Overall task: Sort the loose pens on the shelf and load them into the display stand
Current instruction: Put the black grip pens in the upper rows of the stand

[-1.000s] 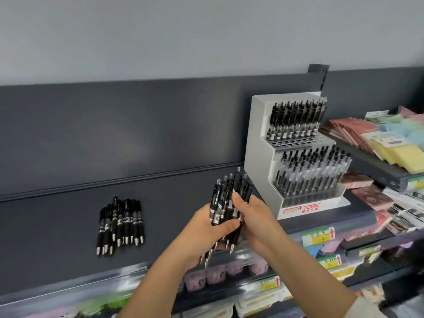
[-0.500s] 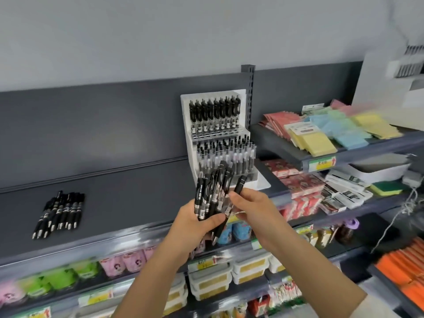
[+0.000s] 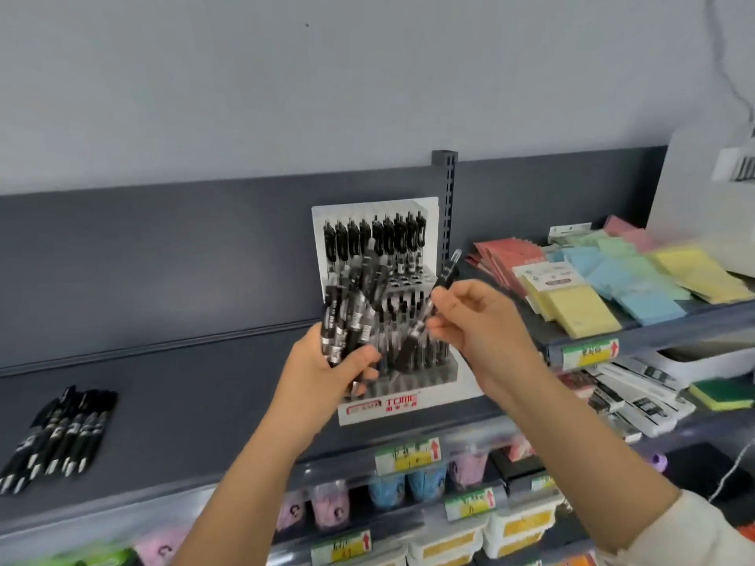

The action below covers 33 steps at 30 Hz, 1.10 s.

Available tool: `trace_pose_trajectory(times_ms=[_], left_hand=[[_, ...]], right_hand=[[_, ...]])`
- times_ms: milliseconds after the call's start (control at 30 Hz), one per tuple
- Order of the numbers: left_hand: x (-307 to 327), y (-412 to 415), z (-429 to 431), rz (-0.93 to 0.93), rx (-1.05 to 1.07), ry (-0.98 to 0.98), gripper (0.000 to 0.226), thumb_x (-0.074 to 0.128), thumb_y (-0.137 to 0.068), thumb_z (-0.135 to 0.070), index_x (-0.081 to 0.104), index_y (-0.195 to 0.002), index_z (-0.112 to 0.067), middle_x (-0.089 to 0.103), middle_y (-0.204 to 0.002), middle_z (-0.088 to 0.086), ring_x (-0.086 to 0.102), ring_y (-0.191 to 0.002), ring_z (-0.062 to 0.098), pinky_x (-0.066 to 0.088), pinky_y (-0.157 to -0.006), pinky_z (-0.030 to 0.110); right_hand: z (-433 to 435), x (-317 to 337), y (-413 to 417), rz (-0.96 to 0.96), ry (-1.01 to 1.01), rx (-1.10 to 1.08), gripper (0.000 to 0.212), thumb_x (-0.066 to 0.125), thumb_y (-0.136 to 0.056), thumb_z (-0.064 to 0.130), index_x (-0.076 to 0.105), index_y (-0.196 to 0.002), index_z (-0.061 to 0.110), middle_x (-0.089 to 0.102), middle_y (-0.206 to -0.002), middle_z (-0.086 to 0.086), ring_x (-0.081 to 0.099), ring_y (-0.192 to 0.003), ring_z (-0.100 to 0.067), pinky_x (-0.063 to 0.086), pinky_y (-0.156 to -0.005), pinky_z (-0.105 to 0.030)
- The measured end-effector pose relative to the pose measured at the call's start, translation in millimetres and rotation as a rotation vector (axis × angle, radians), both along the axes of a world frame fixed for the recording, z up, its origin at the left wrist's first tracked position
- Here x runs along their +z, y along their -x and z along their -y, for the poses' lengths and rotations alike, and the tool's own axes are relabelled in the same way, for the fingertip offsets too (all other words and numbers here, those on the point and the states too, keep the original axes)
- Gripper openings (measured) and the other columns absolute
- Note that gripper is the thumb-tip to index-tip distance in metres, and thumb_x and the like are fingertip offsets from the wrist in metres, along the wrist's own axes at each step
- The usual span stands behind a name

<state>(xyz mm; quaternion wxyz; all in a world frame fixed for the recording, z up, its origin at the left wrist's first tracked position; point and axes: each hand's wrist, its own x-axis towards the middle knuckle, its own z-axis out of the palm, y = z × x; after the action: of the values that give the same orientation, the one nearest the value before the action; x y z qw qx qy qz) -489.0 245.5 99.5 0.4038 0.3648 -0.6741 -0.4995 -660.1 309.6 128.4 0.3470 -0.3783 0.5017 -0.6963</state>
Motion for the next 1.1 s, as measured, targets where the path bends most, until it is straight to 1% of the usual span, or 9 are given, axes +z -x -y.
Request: trace_pose_trajectory(times_ms=[67, 133, 267, 367, 567, 733, 867, 967, 1100], left_hand=[[6, 1, 24, -0.011, 0.102, 0.057, 0.014, 0.067, -0.086, -0.017, 0.058, -0.097, -0.013, 0.072, -0.072, 0.002, 0.067, -0.062, 0.013, 0.057, -0.06, 0.032], [7, 1, 50, 0.006, 0.223, 0.119, 0.014, 0.068, -0.085, -0.021, 0.057, -0.093, -0.016, 0.07, -0.069, 0.001, 0.066, -0.06, 0.01, 0.055, -0.059, 0.027], [5, 6, 92, 0.077, 0.389, 0.176, 0.016, 0.07, -0.084, -0.025, 0.056, -0.09, -0.02, 0.07, -0.075, -0.002, 0.069, -0.066, 0.013, 0.058, -0.067, 0.039], [1, 12, 108, 0.121, 0.441, 0.171, 0.017, 0.071, -0.082, -0.025, 0.055, -0.085, -0.02, 0.069, -0.074, 0.0, 0.067, -0.066, 0.017, 0.054, -0.062, 0.034], [-3, 21, 115, 0.123, 0.47, 0.138, 0.018, 0.073, -0.08, -0.026, 0.059, -0.085, -0.016, 0.066, -0.065, 0.002, 0.062, -0.059, 0.016, 0.042, -0.052, 0.025], [-4, 24, 110, 0.112, 0.501, 0.132, 0.018, 0.074, -0.08, -0.026, 0.059, -0.082, -0.017, 0.064, -0.064, 0.003, 0.06, -0.057, 0.016, 0.04, -0.052, 0.025], [0, 25, 105, 0.089, 0.538, 0.13, 0.017, 0.073, -0.081, -0.024, 0.06, -0.085, -0.014, 0.065, -0.066, 0.001, 0.058, -0.049, 0.003, 0.039, -0.049, 0.018], [4, 24, 101, 0.039, 0.55, 0.116, 0.017, 0.072, -0.081, -0.022, 0.06, -0.087, -0.012, 0.068, -0.073, 0.002, 0.058, -0.046, -0.004, 0.039, -0.046, 0.013], [10, 22, 94, 0.059, 0.495, 0.163, 0.014, 0.072, -0.081, -0.022, 0.061, -0.083, -0.014, 0.068, -0.067, 0.001, 0.059, -0.049, -0.001, 0.042, -0.044, 0.012]], right_hand=[[20, 16, 19, -0.087, 0.037, -0.113, 0.009, 0.065, -0.084, 0.013, 0.059, -0.081, 0.008, 0.064, -0.063, 0.001, 0.061, -0.057, -0.007, 0.055, -0.059, -0.017], [41, 29, 39, -0.175, 0.08, -0.247, 0.012, 0.068, -0.083, 0.013, 0.057, -0.078, 0.009, 0.064, -0.066, -0.004, 0.062, -0.055, -0.007, 0.053, -0.056, -0.017], [81, 45, 72, -0.269, 0.106, -0.425, 0.018, 0.071, -0.082, 0.013, 0.055, -0.073, 0.013, 0.064, -0.067, -0.006, 0.063, -0.055, -0.011, 0.054, -0.057, -0.02], [104, 45, 88, -0.317, 0.091, -0.464, 0.019, 0.072, -0.081, 0.016, 0.056, -0.073, 0.014, 0.065, -0.068, -0.007, 0.064, -0.057, -0.013, 0.055, -0.058, -0.021], [135, 37, 97, -0.388, 0.056, -0.433, 0.018, 0.072, -0.082, 0.018, 0.056, -0.075, 0.012, 0.067, -0.071, -0.009, 0.066, -0.058, -0.013, 0.057, -0.061, -0.026], [145, 36, 100, -0.478, 0.025, -0.383, 0.019, 0.073, -0.081, 0.018, 0.057, -0.074, 0.012, 0.066, -0.069, -0.006, 0.066, -0.057, -0.014, 0.059, -0.063, -0.027], [149, 40, 104, -0.496, -0.004, -0.36, 0.018, 0.073, -0.081, 0.018, 0.06, -0.08, 0.006, 0.068, -0.071, -0.009, 0.068, -0.061, -0.018, 0.059, -0.064, -0.025], [152, 36, 108, -0.572, -0.082, -0.287, 0.02, 0.074, -0.08, 0.018, 0.062, -0.082, 0.003, 0.069, -0.071, -0.011, 0.068, -0.06, -0.017, 0.059, -0.062, -0.024], [156, 21, 112, -0.679, -0.226, -0.169, 0.022, 0.076, -0.078, 0.017, 0.062, -0.082, 0.001, 0.07, -0.07, -0.011, 0.067, -0.057, -0.012, 0.056, -0.055, -0.017]])
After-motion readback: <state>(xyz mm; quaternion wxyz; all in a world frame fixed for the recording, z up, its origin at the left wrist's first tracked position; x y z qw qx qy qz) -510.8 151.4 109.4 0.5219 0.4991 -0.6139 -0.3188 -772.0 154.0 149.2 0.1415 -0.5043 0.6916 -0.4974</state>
